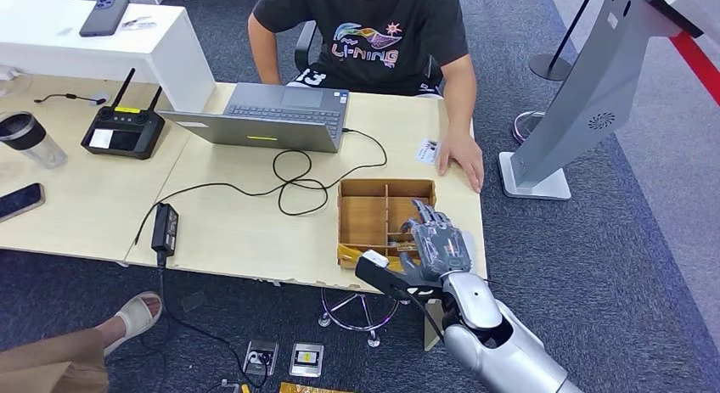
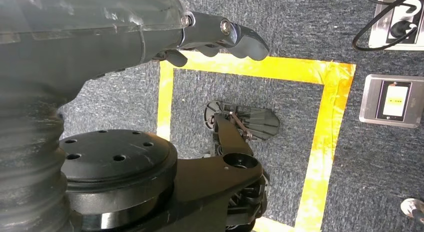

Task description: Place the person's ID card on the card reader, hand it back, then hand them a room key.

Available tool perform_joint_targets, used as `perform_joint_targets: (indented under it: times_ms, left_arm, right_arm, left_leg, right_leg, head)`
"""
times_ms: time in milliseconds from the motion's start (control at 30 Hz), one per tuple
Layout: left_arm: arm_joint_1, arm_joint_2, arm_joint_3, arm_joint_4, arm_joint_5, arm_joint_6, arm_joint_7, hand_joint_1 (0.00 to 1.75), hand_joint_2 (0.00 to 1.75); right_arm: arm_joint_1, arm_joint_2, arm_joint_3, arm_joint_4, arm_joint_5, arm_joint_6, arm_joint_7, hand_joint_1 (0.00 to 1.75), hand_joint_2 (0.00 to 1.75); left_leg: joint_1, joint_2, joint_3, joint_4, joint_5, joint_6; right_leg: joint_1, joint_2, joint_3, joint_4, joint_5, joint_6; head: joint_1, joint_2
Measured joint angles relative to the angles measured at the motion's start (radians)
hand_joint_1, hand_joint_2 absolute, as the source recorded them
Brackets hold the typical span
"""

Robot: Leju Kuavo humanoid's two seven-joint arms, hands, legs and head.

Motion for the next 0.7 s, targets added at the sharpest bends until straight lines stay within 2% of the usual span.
perform_joint_targets:
  times_ms: [200, 400, 567, 700]
  left_arm:
    - [0.0, 0.0, 0.0, 0.0, 0.003, 0.0, -0.001, 0.0, 1.75]
    - [0.001, 0.0, 0.0, 0.0, 0.005, 0.0, -0.001, 0.0, 1.75]
    - [0.001, 0.0, 0.0, 0.0, 0.005, 0.001, -0.001, 0.0, 1.75]
    - [0.0, 0.0, 0.0, 0.0, 0.004, 0.002, -0.001, 0.0, 1.75]
  right_arm:
    - [-0.005, 0.004, 0.0, 0.019, 0.004, -0.007, 0.006, 1.52, 1.75]
    - [-0.011, 0.004, 0.0, 0.033, 0.004, -0.015, 0.01, 1.44, 1.75]
    - [-0.012, 0.006, 0.0, 0.042, 0.006, -0.017, 0.011, 1.45, 1.75]
    - [-0.012, 0.006, 0.0, 0.047, 0.008, -0.021, 0.011, 1.55, 1.75]
  left_leg:
    - [0.0, 0.0, 0.0, 0.0, 0.0, 0.0]
    - [0.0, 0.0, 0.0, 0.0, 0.0, 0.0]
    - [0.0, 0.0, 0.0, 0.0, 0.0, 0.0]
    - [0.0, 0.0, 0.0, 0.0, 0.0, 0.0]
  right_leg:
    - [0.0, 0.0, 0.0, 0.0, 0.0, 0.0]
    - [0.0, 0.0, 0.0, 0.0, 0.0, 0.0]
    - [0.0, 0.0, 0.0, 0.0, 0.0, 0.0]
    - [0.0, 0.0, 0.0, 0.0, 0.0, 0.0]
  head:
    - [0.0, 0.0]
    - [0.0, 0.0]
    - [0.0, 0.0]
    - [0.0, 0.0]
